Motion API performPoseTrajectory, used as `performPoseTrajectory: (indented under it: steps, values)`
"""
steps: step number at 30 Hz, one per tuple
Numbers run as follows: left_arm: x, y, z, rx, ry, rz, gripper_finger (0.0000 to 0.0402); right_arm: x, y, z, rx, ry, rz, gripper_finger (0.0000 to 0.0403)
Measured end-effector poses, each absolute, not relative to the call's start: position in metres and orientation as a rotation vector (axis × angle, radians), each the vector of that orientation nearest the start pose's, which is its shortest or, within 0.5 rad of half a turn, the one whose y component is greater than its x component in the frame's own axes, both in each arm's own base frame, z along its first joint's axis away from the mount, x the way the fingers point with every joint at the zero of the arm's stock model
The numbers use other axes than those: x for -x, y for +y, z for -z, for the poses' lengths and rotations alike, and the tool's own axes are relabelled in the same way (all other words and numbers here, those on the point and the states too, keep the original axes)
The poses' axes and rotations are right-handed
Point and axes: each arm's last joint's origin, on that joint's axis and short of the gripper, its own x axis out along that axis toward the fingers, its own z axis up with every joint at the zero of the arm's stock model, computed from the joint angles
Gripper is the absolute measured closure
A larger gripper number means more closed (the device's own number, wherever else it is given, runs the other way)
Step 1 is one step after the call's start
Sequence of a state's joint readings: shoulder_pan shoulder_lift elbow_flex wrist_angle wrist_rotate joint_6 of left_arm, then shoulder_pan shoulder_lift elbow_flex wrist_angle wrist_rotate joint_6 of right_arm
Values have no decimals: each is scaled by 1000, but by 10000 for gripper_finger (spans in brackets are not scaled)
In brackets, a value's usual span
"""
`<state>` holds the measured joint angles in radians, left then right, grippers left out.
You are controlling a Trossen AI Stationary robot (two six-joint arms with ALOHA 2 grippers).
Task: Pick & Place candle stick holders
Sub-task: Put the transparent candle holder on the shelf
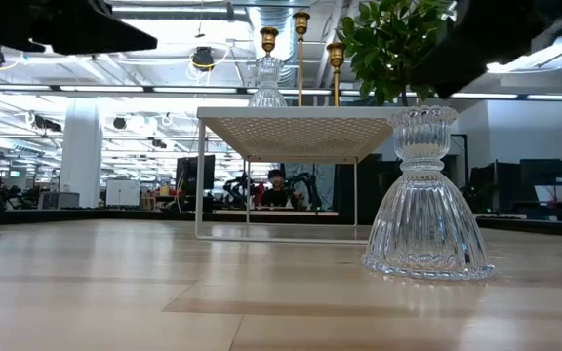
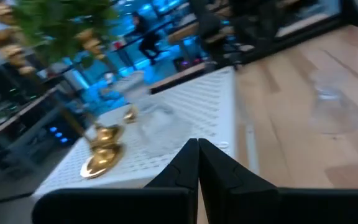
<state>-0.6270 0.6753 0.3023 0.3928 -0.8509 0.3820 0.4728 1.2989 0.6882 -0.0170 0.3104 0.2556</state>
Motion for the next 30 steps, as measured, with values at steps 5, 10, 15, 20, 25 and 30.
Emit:
performPoseTrajectory:
  steps: [5,10,15,20,25,30]
  values:
    - [-133,-69,-233,-400,66,-224,395,-255,123,-208,51,635,-123,403]
    - [-133,-69,-231,-367,80,-222,395,-266,131,-203,16,763,-161,403]
    - [-133,-70,-231,-336,74,-218,394,-275,138,-206,-33,828,-131,401]
    - [-133,-70,-231,-322,73,-218,394,-280,153,-208,-34,851,-187,362]
    - [-133,-70,-231,-319,72,-218,394,-281,166,-203,-14,882,-221,296]
    - [-133,-70,-231,-315,72,-217,394,-284,171,-194,3,906,-222,247]
